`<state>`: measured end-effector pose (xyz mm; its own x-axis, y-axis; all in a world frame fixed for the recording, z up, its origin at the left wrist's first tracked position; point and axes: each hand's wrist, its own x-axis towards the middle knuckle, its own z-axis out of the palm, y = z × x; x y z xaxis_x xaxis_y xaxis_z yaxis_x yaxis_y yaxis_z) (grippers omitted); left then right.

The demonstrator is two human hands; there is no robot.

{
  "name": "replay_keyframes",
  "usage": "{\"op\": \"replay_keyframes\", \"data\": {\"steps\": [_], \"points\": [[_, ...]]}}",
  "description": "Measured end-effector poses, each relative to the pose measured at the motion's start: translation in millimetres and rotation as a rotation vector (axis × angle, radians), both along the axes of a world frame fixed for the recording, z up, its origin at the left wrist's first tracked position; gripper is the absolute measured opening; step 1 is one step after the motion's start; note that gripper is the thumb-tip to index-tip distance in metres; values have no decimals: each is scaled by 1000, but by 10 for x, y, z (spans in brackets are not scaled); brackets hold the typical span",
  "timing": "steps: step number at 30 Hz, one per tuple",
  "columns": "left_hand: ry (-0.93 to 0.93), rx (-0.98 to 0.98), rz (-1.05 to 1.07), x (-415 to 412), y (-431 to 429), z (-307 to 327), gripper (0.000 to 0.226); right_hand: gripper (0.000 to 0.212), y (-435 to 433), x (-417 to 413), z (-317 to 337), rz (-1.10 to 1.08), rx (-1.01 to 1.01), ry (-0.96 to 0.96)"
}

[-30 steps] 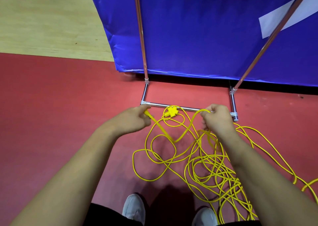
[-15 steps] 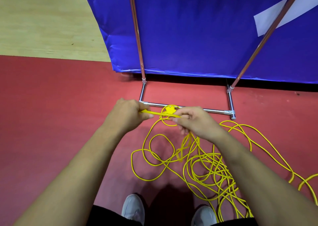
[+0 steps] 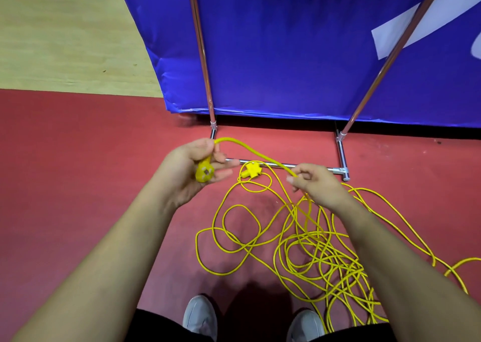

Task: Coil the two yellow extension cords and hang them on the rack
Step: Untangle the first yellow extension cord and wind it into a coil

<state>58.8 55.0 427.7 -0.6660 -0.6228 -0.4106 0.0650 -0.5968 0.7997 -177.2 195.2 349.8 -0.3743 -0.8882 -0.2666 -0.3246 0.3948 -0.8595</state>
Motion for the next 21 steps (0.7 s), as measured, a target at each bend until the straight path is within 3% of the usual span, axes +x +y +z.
{"op": "replay_keyframes", "data": {"steps": [3,5,11,17,21], "points": [[-206,-219,-189,49,36,-56,17,14,-9,33,88,-63,-146,-123],[-226,-311,-292,48,56,-50,15,17,-48,126,173,-11,-217,-160],[-238,-374,-597,82,189,26,30,18,-128,316,402,45,-348,-5],[-52,-277,-543,44,230,31,23,15,-158,391,523,-5,-427,69],[6,-362,-443,36,235,48,21,7,-160,223,418,-17,-350,155]]}}
